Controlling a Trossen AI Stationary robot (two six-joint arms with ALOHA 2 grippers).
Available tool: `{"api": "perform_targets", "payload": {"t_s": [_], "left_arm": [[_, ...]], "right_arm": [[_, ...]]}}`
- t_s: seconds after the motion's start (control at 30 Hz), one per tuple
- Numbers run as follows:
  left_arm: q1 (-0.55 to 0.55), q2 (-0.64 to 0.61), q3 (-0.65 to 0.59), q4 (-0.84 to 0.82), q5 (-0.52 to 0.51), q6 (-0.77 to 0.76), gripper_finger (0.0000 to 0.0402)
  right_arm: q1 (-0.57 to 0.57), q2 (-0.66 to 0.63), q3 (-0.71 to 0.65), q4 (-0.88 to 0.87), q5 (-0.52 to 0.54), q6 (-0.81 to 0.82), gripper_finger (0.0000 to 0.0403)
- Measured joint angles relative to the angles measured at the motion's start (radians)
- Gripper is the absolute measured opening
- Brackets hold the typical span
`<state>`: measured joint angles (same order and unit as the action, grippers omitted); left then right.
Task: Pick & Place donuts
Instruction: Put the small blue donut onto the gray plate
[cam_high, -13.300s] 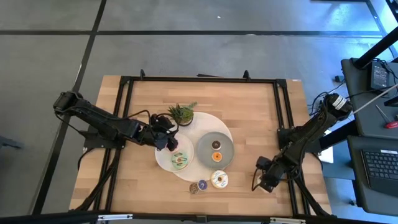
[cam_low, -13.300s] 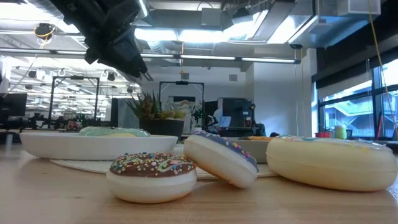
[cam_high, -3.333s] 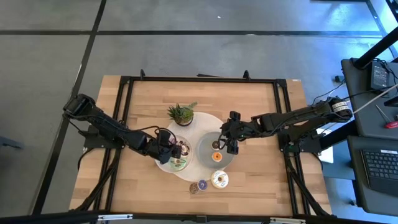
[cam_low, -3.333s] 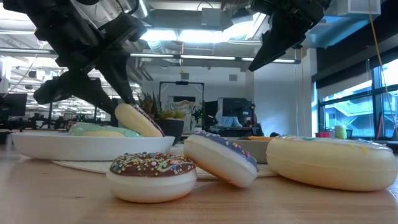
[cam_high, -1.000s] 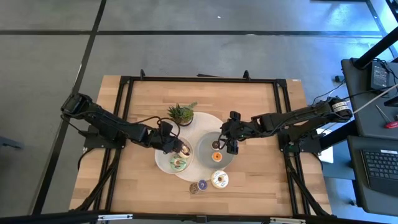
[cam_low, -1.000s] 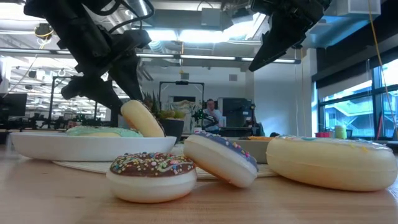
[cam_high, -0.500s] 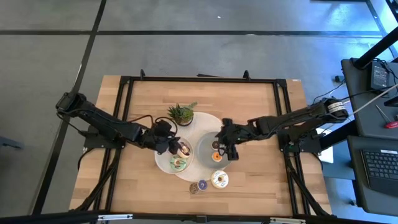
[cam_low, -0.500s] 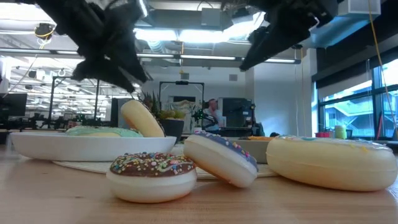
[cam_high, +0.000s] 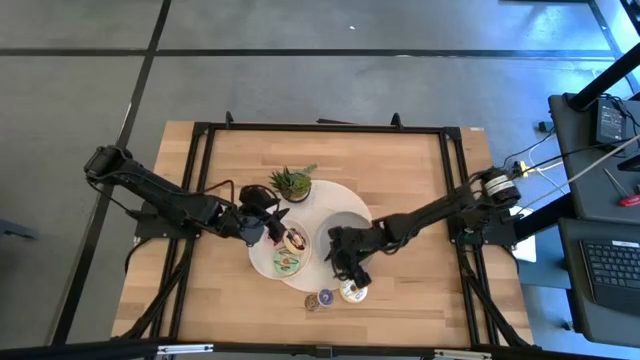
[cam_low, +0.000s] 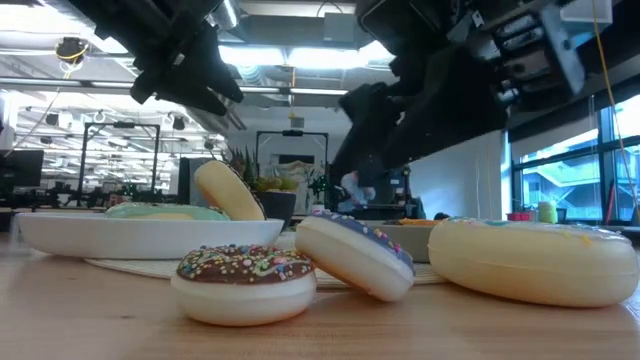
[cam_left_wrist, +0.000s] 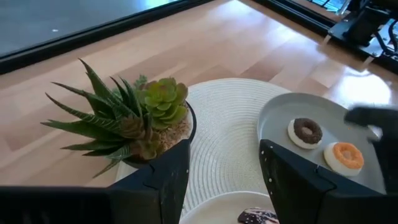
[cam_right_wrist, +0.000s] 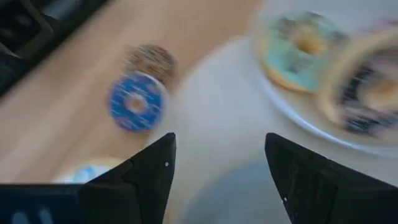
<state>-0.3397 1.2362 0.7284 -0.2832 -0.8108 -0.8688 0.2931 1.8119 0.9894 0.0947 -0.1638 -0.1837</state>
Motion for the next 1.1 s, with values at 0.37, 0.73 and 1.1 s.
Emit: {"api": "perform_targets", "payload": {"t_s": [0.37, 0.73, 1.1], "left_arm": [[0.000, 0.000, 0.000, 0.003, 0.004, -0.008, 0.0188], [0.000, 0.000, 0.000, 0.003, 0.027, -0.008, 0.0191], [0.000, 0.000, 0.000, 0.002, 0.027, -0.008, 0.0189]], "right_arm": [[0.077, 0.125, 0.012, 0.194, 0.001, 0.043, 0.0248], [0.095, 0.194, 0.150, -0.007, 0.039, 0.043, 0.0221], [0.113, 0.208, 0.155, -0.004, 0.026, 0.045, 0.0146]]}}
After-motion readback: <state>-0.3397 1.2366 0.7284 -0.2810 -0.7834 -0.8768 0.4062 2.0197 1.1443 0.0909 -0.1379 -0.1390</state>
